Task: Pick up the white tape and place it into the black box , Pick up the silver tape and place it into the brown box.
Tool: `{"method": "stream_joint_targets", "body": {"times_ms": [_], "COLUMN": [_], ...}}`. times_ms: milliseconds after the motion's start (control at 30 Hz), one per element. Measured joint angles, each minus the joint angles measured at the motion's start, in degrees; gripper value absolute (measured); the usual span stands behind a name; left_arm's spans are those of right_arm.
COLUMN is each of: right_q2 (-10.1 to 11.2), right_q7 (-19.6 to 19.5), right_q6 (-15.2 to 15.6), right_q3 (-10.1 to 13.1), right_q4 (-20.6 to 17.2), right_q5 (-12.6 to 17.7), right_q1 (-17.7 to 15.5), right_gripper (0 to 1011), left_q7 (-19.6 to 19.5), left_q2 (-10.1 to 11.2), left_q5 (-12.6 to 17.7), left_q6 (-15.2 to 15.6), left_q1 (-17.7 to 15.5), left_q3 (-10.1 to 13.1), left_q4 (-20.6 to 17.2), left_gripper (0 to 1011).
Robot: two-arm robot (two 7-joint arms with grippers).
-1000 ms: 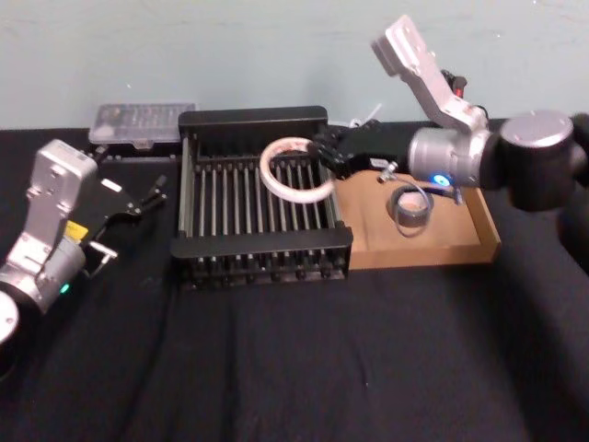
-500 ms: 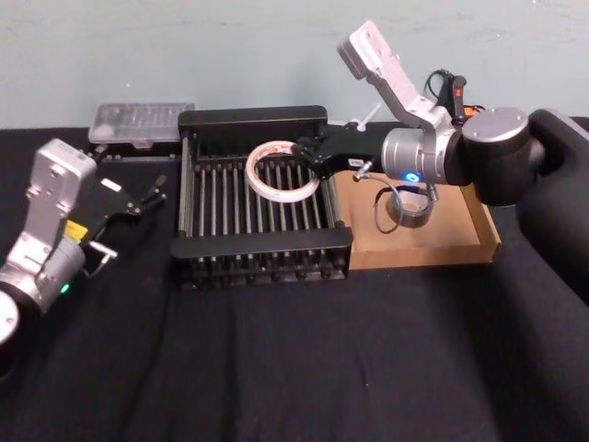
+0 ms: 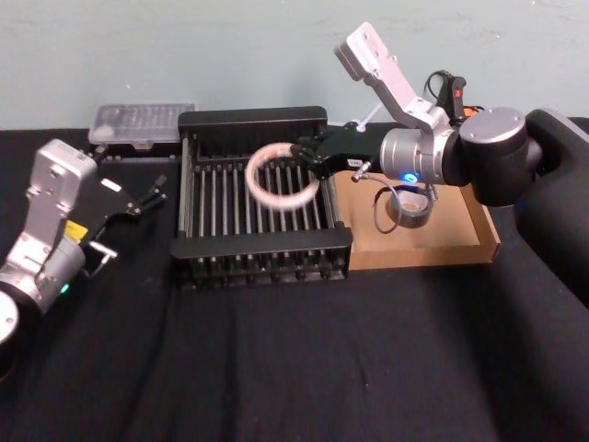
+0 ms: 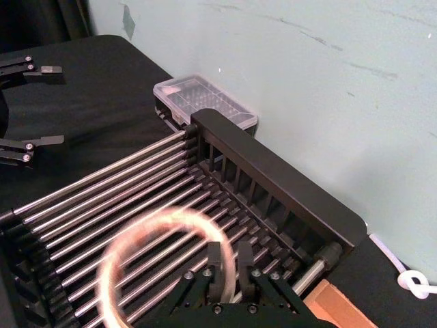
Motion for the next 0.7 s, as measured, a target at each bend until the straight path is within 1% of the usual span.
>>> {"method": "stream_joint_targets", "body": {"times_ms": [133,167,200,233,267,300,367,433,533,600,633,667,700], "right_q2": [0.00,0.01,0.02,0.02,0.02,0.02,0.03,0.04,0.06,0.06,0.06,0.07,0.07], "right_q7": [0.05,0.07,0.07,0.09,0.11,0.12,0.13,0.14,0.18,0.18,0.19,0.19,0.20], "right_q6": [0.03,0.03,0.04,0.04,0.05,0.05,0.07,0.08,0.10,0.10,0.11,0.11,0.12], "right_q3": [0.02,0.03,0.03,0.04,0.04,0.05,0.06,0.06,0.06,0.06,0.06,0.06,0.06], "right_q4": [-0.01,-0.02,-0.03,-0.03,-0.04,-0.04,-0.06,-0.06,-0.09,-0.09,-0.09,-0.09,-0.09], "right_q5": [0.09,0.12,0.13,0.14,0.16,0.17,0.19,0.20,0.22,0.22,0.23,0.23,0.24], "right_q1": [-0.01,-0.02,-0.02,-0.03,-0.03,-0.04,-0.04,-0.05,-0.05,-0.05,-0.05,-0.05,-0.05], "right_gripper": [249,308,322,365,374,422,461,544,626,707,717,784,798], "left_q7": [0.00,0.00,0.00,0.00,0.00,0.00,0.00,0.00,0.00,0.00,0.00,0.00,0.00], "left_q2": [0.00,0.00,0.00,0.00,0.00,0.00,0.00,0.00,0.00,0.00,0.00,0.00,0.00], "left_q5": [0.00,0.00,0.00,0.00,0.00,0.00,0.00,0.00,0.00,0.00,0.00,0.00,0.00], "left_q6": [0.00,0.00,0.00,0.00,0.00,0.00,0.00,0.00,0.00,0.00,0.00,0.00,0.00], "left_q1": [0.00,0.00,0.00,0.00,0.00,0.00,0.00,0.00,0.00,0.00,0.00,0.00,0.00], "left_q3": [0.00,0.00,0.00,0.00,0.00,0.00,0.00,0.00,0.00,0.00,0.00,0.00,0.00], "left_q4": [0.00,0.00,0.00,0.00,0.00,0.00,0.00,0.00,0.00,0.00,0.00,0.00,0.00], "left_gripper": [1001,1001,1001,1001,1001,1001,1001,1001,1001,1002,1001,1001,1001]}}
